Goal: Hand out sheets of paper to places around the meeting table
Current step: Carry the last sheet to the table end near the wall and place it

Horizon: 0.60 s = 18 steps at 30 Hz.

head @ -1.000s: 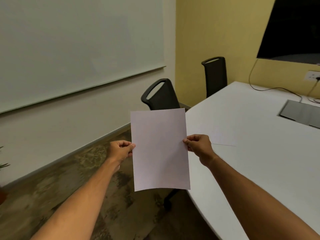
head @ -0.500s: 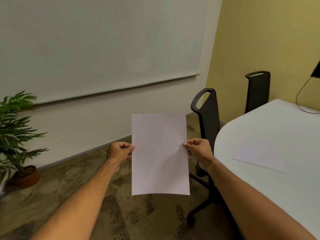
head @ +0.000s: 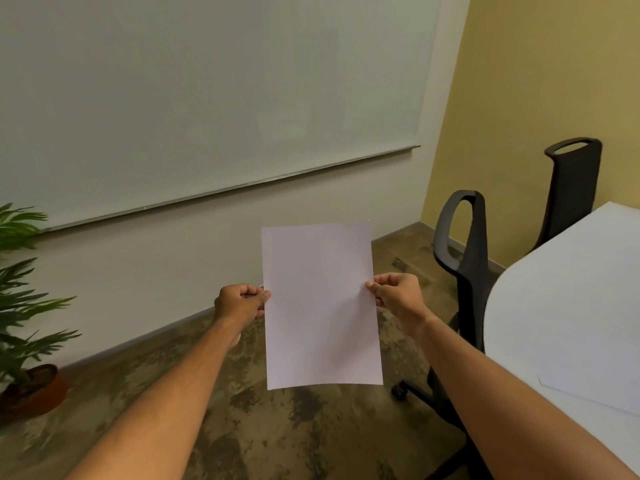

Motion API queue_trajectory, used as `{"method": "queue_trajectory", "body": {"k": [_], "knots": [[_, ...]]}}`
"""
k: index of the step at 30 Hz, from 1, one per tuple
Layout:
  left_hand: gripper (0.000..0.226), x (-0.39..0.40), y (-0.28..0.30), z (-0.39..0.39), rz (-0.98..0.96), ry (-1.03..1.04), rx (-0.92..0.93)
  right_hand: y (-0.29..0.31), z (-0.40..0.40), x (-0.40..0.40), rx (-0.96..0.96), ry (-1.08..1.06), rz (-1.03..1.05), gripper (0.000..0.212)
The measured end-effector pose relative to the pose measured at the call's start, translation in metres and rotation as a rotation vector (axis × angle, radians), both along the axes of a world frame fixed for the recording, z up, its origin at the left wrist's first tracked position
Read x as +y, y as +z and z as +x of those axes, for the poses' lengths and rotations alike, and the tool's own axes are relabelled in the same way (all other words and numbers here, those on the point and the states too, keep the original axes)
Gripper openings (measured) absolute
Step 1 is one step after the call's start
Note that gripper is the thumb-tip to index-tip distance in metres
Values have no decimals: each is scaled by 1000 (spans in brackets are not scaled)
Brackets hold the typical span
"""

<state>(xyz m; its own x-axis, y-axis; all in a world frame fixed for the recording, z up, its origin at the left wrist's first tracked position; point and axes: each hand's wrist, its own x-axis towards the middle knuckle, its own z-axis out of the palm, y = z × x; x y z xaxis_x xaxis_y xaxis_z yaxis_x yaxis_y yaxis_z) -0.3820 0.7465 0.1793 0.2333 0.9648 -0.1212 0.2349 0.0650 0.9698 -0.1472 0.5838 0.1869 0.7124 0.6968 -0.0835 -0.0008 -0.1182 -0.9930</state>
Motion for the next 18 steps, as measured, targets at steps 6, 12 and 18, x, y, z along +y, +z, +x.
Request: {"method": "queue_trajectory", "body": {"k": [6,12,18], "knots": [[9,80,10,55,3,-32,1,16,48,73,25,-23,13,9],[9,166,18,123,20,-108,-9,18,102,143,14,-115,11,12],[8,264,21,214,25,-277,-23,15,164,213,10,-300,0,16]]}}
